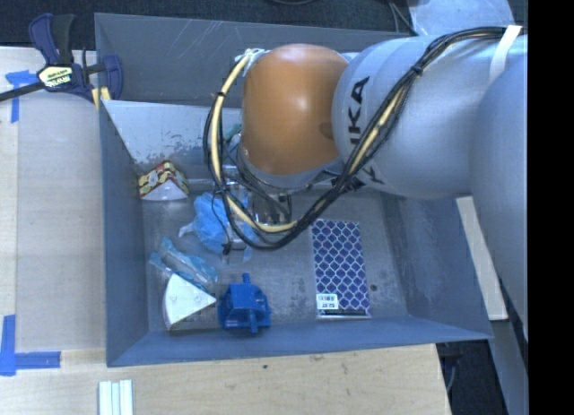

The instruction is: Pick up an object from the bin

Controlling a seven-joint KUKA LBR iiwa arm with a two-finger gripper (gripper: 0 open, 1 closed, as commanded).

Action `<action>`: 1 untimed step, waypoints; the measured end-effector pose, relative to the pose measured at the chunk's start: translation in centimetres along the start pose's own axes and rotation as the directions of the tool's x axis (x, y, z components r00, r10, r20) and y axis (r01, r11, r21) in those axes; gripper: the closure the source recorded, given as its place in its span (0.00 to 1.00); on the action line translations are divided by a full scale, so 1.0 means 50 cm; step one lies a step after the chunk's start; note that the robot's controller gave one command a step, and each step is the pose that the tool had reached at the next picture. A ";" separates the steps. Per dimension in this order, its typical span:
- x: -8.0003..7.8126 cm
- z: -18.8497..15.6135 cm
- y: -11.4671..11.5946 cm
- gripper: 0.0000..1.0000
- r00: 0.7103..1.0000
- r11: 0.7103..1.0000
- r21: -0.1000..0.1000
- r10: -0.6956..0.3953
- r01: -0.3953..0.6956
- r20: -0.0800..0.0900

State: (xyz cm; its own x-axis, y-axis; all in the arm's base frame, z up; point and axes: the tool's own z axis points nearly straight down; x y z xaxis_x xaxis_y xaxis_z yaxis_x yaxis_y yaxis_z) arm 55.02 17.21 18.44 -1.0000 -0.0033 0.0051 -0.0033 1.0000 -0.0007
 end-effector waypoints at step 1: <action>-0.003 -0.010 -0.002 0.00 1.000 1.000 -0.002 0.004 -0.004 0.008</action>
Offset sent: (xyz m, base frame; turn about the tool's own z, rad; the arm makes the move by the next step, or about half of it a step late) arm 0.0504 -0.0109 -0.1144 -0.0478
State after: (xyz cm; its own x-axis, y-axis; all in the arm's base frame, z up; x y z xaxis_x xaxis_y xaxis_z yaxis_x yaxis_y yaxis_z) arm 55.18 17.10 18.93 -1.0000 0.0008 -0.0028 0.0008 1.0000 0.0008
